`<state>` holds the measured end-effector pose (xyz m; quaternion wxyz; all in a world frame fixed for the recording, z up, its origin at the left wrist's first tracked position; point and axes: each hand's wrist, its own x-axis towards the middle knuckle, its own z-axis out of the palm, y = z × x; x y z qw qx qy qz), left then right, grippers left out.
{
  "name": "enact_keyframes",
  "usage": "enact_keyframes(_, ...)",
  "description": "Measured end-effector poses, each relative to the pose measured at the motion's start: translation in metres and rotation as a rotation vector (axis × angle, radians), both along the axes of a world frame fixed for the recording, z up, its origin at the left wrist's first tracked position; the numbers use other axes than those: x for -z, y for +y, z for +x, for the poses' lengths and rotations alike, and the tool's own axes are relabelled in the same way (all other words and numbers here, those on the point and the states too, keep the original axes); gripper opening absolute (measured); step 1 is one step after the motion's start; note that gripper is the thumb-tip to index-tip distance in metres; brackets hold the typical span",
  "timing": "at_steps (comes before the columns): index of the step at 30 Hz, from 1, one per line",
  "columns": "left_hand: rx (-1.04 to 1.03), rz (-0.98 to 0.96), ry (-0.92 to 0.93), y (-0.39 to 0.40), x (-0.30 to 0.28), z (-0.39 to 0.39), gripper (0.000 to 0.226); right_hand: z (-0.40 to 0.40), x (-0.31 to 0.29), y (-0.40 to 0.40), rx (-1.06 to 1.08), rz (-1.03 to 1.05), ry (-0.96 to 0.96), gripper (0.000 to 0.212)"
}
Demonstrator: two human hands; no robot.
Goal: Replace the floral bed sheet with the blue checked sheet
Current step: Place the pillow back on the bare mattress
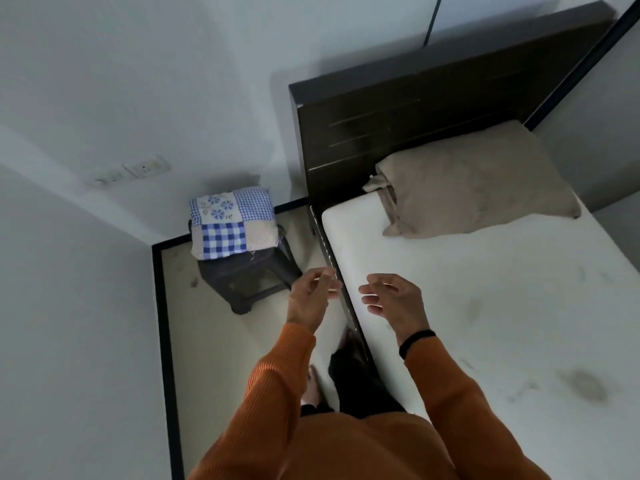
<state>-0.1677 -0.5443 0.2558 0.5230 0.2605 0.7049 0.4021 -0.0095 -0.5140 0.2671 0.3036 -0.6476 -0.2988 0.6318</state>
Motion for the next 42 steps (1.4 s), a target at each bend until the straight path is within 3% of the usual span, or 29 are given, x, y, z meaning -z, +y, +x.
enact_keyframes(6,0.043,-0.023,0.035,0.117,0.009,-0.008,0.024,0.006,0.015,0.121,0.02,0.041,0.01,0.013)
enact_keyframes(13,0.205,0.037,0.043,0.208,0.011,0.012,0.018,0.033,0.032,0.206,0.133,0.031,-0.023,0.017)
enact_keyframes(20,0.503,-0.071,0.077,0.315,0.097,0.06,0.016,0.104,0.11,0.283,0.332,-0.021,-0.196,0.006)
enact_keyframes(24,0.79,-0.059,0.183,0.389,0.15,0.095,0.018,0.147,0.17,0.325,0.516,-0.07,-0.296,0.055)
enact_keyframes(28,0.952,0.069,0.25,0.485,0.198,0.13,0.044,0.174,0.224,0.364,0.632,-0.132,-0.329,0.088)
enact_keyframes(32,0.968,0.322,0.587,0.591,0.253,0.166,0.06,0.192,0.28,0.393,0.782,-0.171,-0.318,0.112)
enact_keyframes(35,1.001,0.147,0.555,0.65,0.278,0.192,0.077,0.208,0.305,0.407,0.899,-0.202,-0.255,0.13)
enact_keyframes(38,1.081,-0.058,0.485,0.679,0.296,0.217,0.108,0.224,0.319,0.414,0.991,-0.24,-0.103,0.136)
enact_keyframes(40,1.079,-0.124,0.514,0.691,0.3,0.225,0.12,0.235,0.323,0.418,1.006,-0.215,-0.01,0.131)
enact_keyframes(42,1.024,-0.2,0.458,0.699,0.295,0.231,0.12,0.248,0.319,0.418,0.964,-0.105,0.049,0.111)
